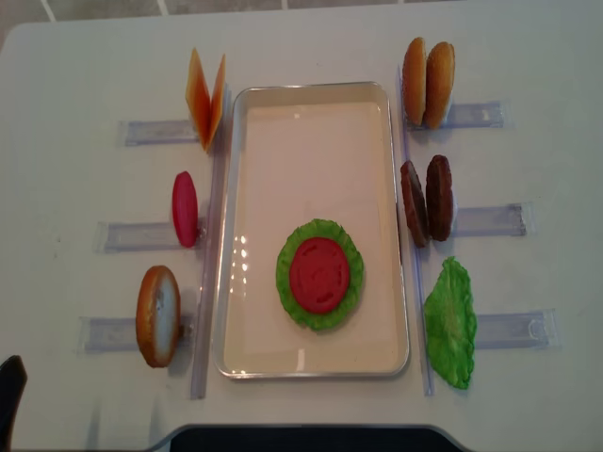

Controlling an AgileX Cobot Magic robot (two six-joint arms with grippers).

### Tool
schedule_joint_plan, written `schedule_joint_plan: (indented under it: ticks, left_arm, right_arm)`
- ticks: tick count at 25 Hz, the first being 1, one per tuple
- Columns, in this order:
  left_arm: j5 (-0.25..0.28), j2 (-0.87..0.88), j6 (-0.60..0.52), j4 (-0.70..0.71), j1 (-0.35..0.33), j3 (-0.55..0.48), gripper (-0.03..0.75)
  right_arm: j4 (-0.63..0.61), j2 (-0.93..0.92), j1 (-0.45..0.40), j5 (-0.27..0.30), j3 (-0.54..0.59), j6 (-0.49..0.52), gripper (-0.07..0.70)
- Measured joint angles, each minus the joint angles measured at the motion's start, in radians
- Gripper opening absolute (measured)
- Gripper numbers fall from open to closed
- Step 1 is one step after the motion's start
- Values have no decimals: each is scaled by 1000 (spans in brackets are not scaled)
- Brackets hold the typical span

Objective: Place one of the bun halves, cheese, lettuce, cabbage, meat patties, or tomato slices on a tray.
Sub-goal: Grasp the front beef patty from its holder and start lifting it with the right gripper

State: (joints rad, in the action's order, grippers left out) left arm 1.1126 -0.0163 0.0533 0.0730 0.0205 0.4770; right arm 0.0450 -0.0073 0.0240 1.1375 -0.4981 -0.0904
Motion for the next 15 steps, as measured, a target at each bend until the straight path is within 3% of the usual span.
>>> schedule_joint_plan:
  ticks: [15]
  left_arm:
    - [0,0,0,0,0,0,692]
  right_arm:
    - [0,10,0,0,0,0,538]
